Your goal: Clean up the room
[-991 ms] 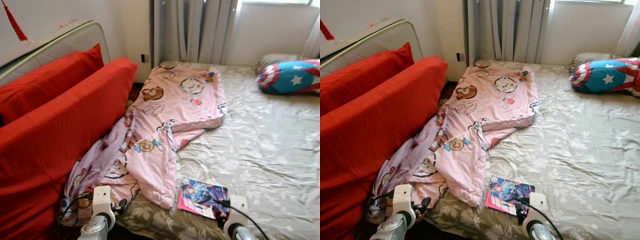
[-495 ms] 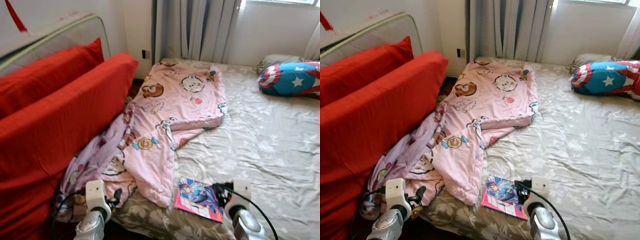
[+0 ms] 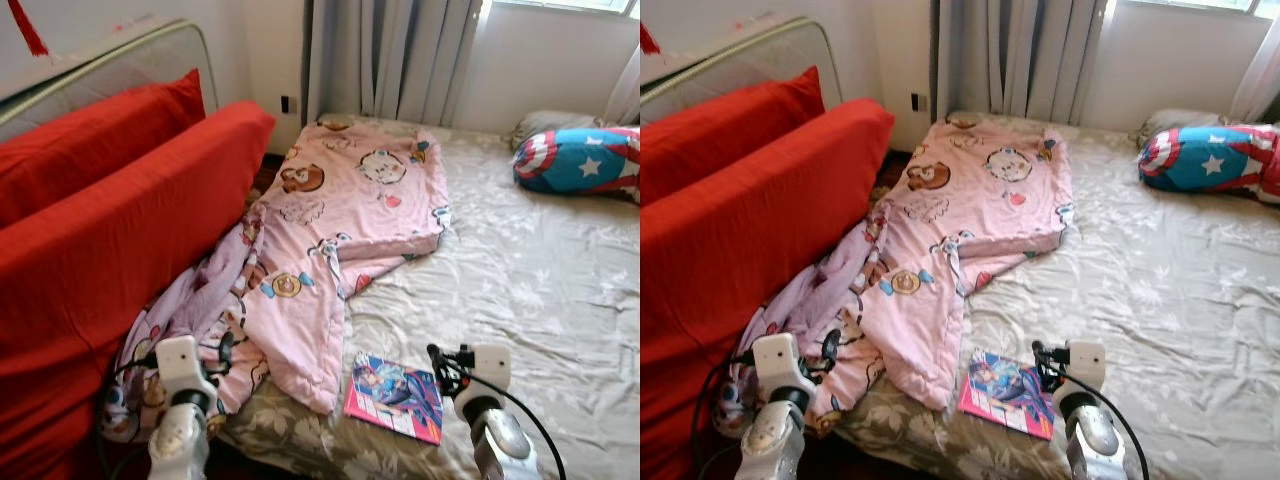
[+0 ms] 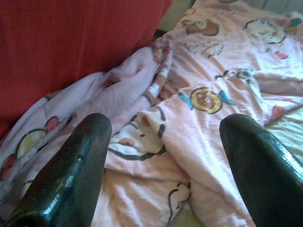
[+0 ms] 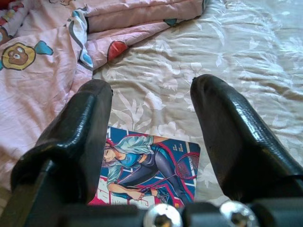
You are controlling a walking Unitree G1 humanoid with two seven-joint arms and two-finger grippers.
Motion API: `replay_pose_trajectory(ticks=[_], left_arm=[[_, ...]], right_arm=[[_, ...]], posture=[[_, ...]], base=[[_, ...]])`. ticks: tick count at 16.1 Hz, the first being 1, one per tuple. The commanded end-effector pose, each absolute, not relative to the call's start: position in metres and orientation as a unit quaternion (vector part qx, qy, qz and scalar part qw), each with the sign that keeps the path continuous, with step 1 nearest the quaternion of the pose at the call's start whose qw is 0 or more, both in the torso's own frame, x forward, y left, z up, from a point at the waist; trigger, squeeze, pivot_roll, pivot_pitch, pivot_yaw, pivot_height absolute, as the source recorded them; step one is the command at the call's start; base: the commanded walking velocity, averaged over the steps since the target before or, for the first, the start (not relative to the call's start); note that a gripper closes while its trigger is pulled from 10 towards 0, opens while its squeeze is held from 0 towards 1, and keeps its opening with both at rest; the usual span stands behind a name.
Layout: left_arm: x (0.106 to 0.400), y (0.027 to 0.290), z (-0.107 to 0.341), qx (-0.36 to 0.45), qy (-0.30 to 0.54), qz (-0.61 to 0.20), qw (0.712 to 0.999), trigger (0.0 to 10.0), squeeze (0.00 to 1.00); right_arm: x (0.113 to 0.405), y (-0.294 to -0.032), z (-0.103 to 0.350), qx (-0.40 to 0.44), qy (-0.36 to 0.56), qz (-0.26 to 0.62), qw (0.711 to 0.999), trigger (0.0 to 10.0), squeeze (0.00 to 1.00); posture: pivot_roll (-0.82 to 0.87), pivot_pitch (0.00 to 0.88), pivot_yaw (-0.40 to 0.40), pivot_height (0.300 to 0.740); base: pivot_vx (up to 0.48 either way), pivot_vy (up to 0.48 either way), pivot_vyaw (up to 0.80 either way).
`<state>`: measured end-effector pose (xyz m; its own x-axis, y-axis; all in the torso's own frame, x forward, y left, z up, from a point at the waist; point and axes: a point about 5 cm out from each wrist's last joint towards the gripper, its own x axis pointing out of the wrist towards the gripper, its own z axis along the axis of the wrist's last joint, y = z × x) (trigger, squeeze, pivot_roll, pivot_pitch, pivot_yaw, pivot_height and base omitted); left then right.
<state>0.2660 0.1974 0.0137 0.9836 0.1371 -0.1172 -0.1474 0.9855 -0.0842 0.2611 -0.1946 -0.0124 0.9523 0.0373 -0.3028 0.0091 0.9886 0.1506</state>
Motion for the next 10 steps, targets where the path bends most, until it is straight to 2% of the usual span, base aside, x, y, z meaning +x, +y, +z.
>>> replay_pose_trajectory(ticks=[1, 5, 10], left_arm=[[0.267, 0.195, 0.02, -0.038, 0.039, 0.064, 0.996, 10.0, 0.0], [0.264, 0.193, 0.026, -0.029, 0.024, 0.044, 0.998, 10.0, 0.0], [0.244, 0.184, 0.024, -0.031, 0.022, 0.033, 0.999, 10.0, 0.0]], right_arm=[[0.259, -0.197, -0.012, 0.074, 0.142, 0.005, 0.987, 10.0, 0.0], [0.261, -0.189, -0.005, 0.086, 0.103, 0.004, 0.991, 10.0, 0.0], [0.264, -0.184, 0.008, 0.066, 0.061, 0.011, 0.996, 10.0, 0.0]], posture=[[-0.02, 0.0, -0.039, 0.74], [0.01, 0.0, -0.051, 0.74], [0.02, 0.0, -0.06, 0.74]], base=[[0.0, 0.0, 0.0], [0.0, 0.0, 0.0], [0.0, 0.0, 0.0]])
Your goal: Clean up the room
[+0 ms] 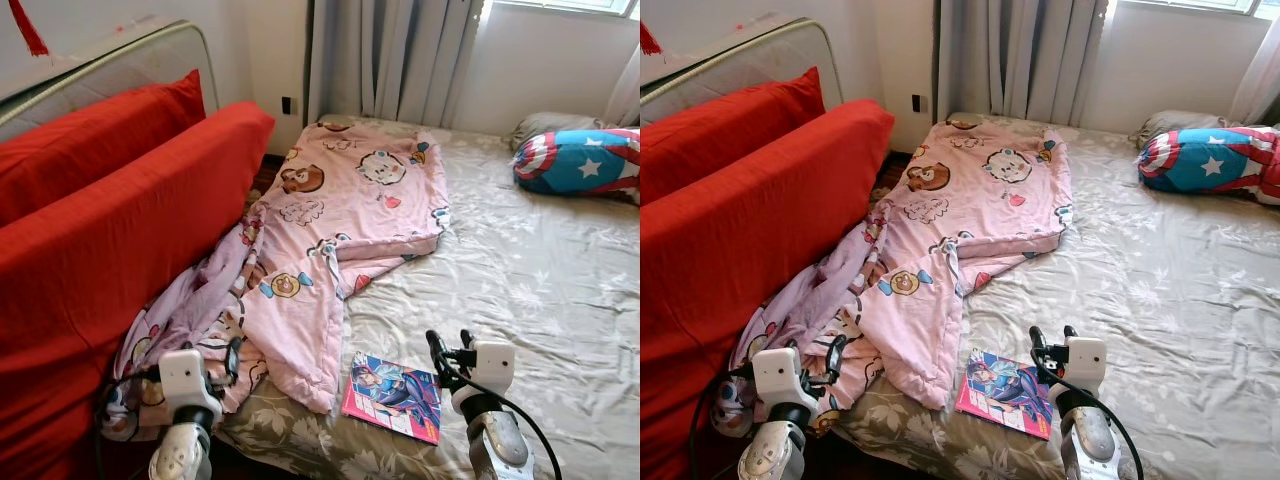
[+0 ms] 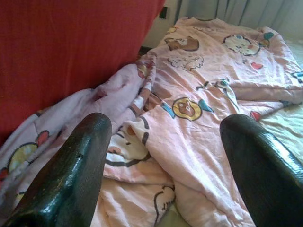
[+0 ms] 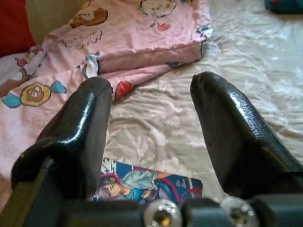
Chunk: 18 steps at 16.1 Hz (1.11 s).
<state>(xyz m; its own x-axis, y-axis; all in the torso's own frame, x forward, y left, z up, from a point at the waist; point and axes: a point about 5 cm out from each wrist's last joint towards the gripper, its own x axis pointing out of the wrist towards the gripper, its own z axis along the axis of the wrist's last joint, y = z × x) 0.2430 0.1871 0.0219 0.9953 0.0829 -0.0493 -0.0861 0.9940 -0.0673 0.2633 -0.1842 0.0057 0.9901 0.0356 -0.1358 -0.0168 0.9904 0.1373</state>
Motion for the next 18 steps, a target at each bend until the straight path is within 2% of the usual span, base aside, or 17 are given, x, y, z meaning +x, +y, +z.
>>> replay_pose_trajectory(ticks=[1, 7, 9, 14, 18], left_arm=[[0.242, 0.184, 0.022, -0.034, 0.025, 0.03, 0.999, 10.0, 0.0], [0.243, 0.18, 0.023, -0.034, 0.031, 0.02, 0.999, 10.0, 0.0], [0.24, 0.181, 0.023, -0.034, 0.033, 0.018, 0.999, 10.0, 0.0], [0.241, 0.201, 0.032, -0.012, 0.024, 0.02, 0.999, 10.0, 0.0], [0.247, 0.197, 0.038, -0.017, 0.016, 0.018, 1.0, 10.0, 0.0]], right_arm=[[0.263, -0.184, 0.008, 0.064, 0.061, 0.008, 0.996, 10.0, 0.0], [0.256, -0.19, 0.011, 0.04, 0.054, 0.026, 0.997, 10.0, 0.0], [0.254, -0.192, 0.011, 0.037, 0.054, 0.023, 0.998, 10.0, 0.0], [0.249, -0.179, 0.011, 0.051, 0.049, 0.019, 0.997, 10.0, 0.0], [0.247, -0.183, 0.013, 0.049, 0.049, 0.009, 0.998, 10.0, 0.0]], posture=[[0.02, 0.0, -0.059, 0.74], [0.03, 0.0, -0.088, 0.74], [0.04, 0.0, -0.081, 0.74], [0.05, 0.0, -0.069, 0.74], [0.04, 0.0, -0.043, 0.74]], base=[[0.0, 0.0, 0.0], [0.0, 0.0, 0.0], [0.0, 0.0, 0.0], [0.0, 0.0, 0.0], [0.0, 0.0, 0.0]])
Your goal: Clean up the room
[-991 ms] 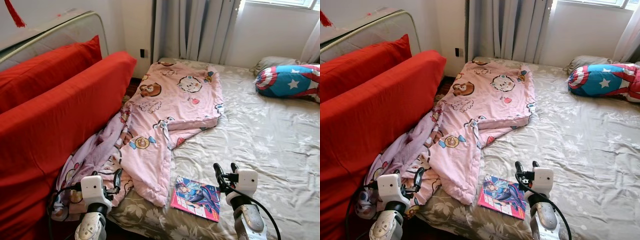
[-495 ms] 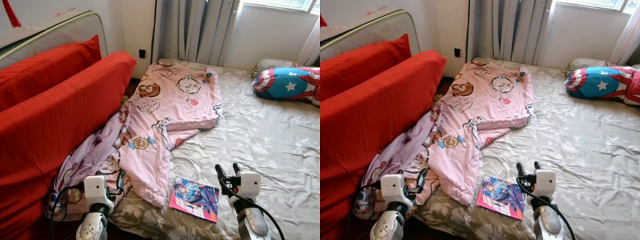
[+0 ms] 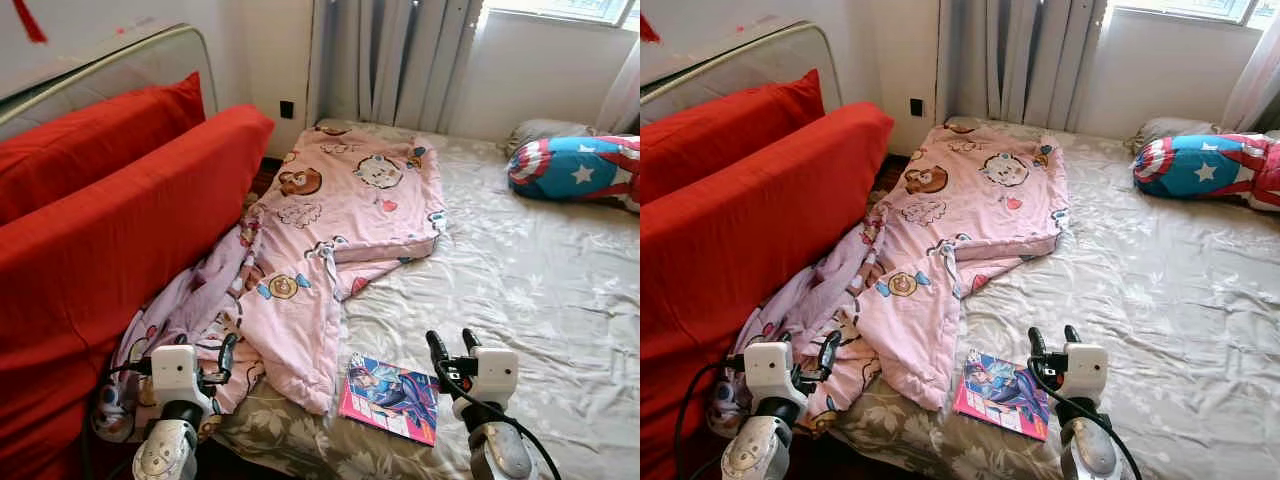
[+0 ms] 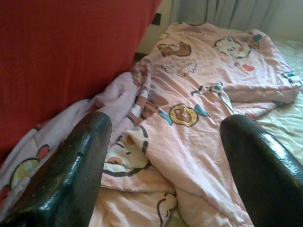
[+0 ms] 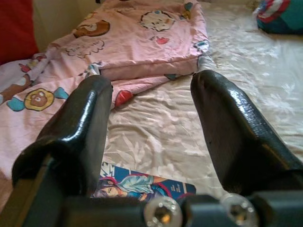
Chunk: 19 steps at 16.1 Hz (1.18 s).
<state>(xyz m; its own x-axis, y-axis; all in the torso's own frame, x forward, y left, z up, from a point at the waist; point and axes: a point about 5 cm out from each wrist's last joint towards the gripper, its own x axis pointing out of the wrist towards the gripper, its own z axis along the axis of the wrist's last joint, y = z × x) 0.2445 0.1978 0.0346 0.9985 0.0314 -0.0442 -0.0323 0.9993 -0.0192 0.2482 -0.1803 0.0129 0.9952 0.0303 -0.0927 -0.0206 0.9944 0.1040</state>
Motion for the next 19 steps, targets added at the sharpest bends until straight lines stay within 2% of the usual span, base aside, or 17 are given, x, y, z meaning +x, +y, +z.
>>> replay_pose_trajectory(ticks=[1, 6, 9, 14, 18, 19], left_arm=[[0.249, 0.196, 0.038, -0.019, 0.017, 0.018, 1.0, 10.0, 0.0], [0.251, 0.195, 0.039, -0.016, 0.02, 0.024, 0.999, 10.0, 0.0], [0.245, 0.2, 0.038, -0.023, 0.023, 0.036, 0.999, 10.0, 0.0], [0.246, 0.196, 0.038, -0.026, 0.026, 0.032, 0.999, 10.0, 0.0], [0.247, 0.193, 0.039, -0.026, 0.028, 0.026, 0.999, 10.0, 0.0], [0.247, 0.193, 0.039, -0.027, 0.028, 0.027, 0.999, 10.0, 0.0]], right_arm=[[0.246, -0.183, 0.013, 0.049, 0.05, 0.002, 0.998, 10.0, 0.0], [0.251, -0.175, 0.013, 0.024, 0.067, 0.014, 0.997, 10.0, 0.0], [0.254, -0.173, 0.013, 0.018, 0.077, 0.014, 0.997, 10.0, 0.0], [0.256, -0.171, 0.017, 0.026, 0.063, 0.014, 0.998, 10.0, 0.0], [0.256, -0.171, 0.011, 0.011, 0.092, 0.013, 0.996, 10.0, 0.0], [0.256, -0.17, 0.011, 0.011, 0.09, 0.013, 0.996, 10.0, 0.0]], posture=[[0.03, 0.0, -0.04, 0.74], [0.03, 0.0, -0.061, 0.74], [0.03, 0.0, -0.069, 0.715], [0.03, 0.0, -0.068, 0.715], [0.03, 0.0, -0.066, 0.715], [0.03, 0.0, -0.067, 0.7]], base=[[0.0, 0.0, 0.0], [0.0, 0.0, 0.0], [0.0, 0.0, 0.0], [0.0, 0.0, 0.0], [0.0, 0.0, 0.0], [0.0, 0.0, 0.0]])
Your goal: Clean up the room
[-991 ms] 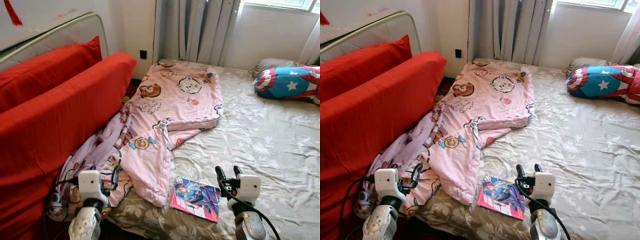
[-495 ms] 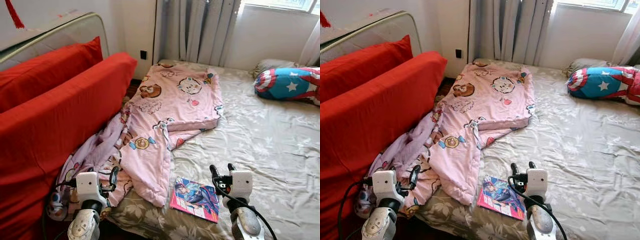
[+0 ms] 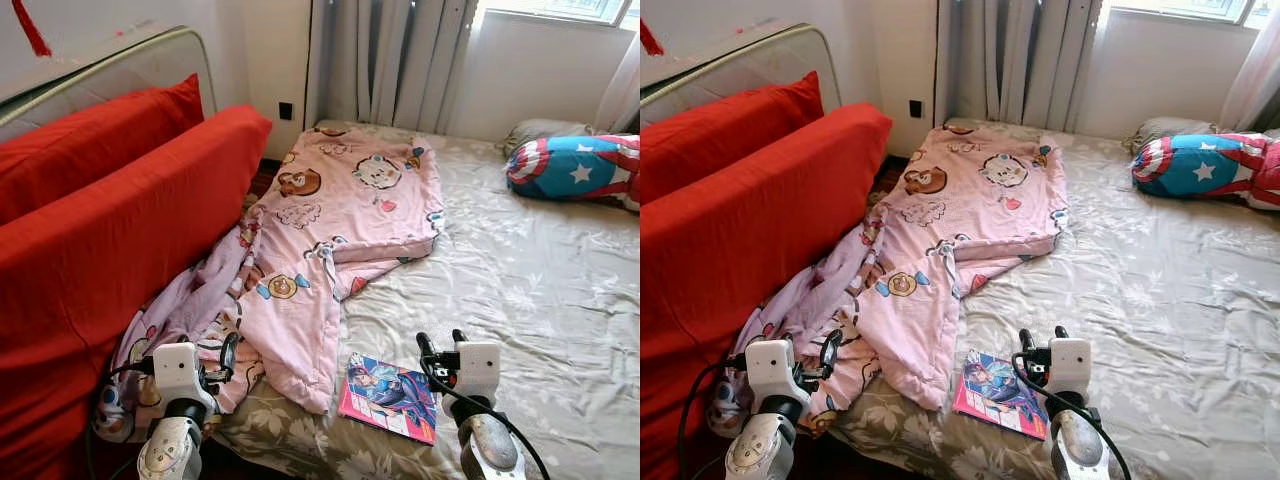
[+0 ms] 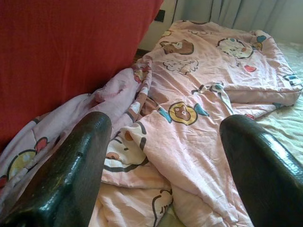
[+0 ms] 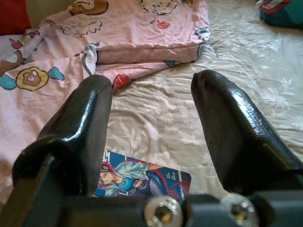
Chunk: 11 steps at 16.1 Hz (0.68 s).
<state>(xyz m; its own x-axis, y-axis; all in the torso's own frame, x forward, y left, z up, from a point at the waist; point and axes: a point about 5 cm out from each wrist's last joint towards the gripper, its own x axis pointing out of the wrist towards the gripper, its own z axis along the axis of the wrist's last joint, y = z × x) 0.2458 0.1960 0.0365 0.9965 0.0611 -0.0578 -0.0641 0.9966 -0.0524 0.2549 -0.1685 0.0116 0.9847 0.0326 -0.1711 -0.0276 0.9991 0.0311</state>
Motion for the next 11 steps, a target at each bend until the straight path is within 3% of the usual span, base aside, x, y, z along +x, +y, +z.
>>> replay_pose_trajectory(ticks=[1, 10, 11], left_arm=[[0.2467, 0.1937, 0.0385, -0.027, 0.029, 0.028, 0.999, 10.0, 0.0], [0.2478, 0.1918, 0.04, -0.027, 0.029, 0.024, 0.999, 10.0, 0.0], [0.2476, 0.1917, 0.04, -0.026, 0.032, 0.023, 0.999, 10.0, 0.0]], right_arm=[[0.2555, -0.1693, 0.012, 0.017, 0.082, 0.016, 0.996, 10.0, 0.0], [0.2573, -0.166, 0.0094, 0.016, 0.094, 0.021, 0.995, 10.0, 0.0], [0.2582, -0.1643, 0.0088, 0.014, 0.096, 0.032, 0.995, 10.0, 0.0]], posture=[[0.03, 0.0, -0.067, 0.7], [0.04, 0.0, -0.067, 0.7], [0.04, 0.0, -0.067, 0.681]], base=[[0.0, 0.0, 0.0], [0.0, 0.0, 0.0], [0.0, 0.0, 0.0]])
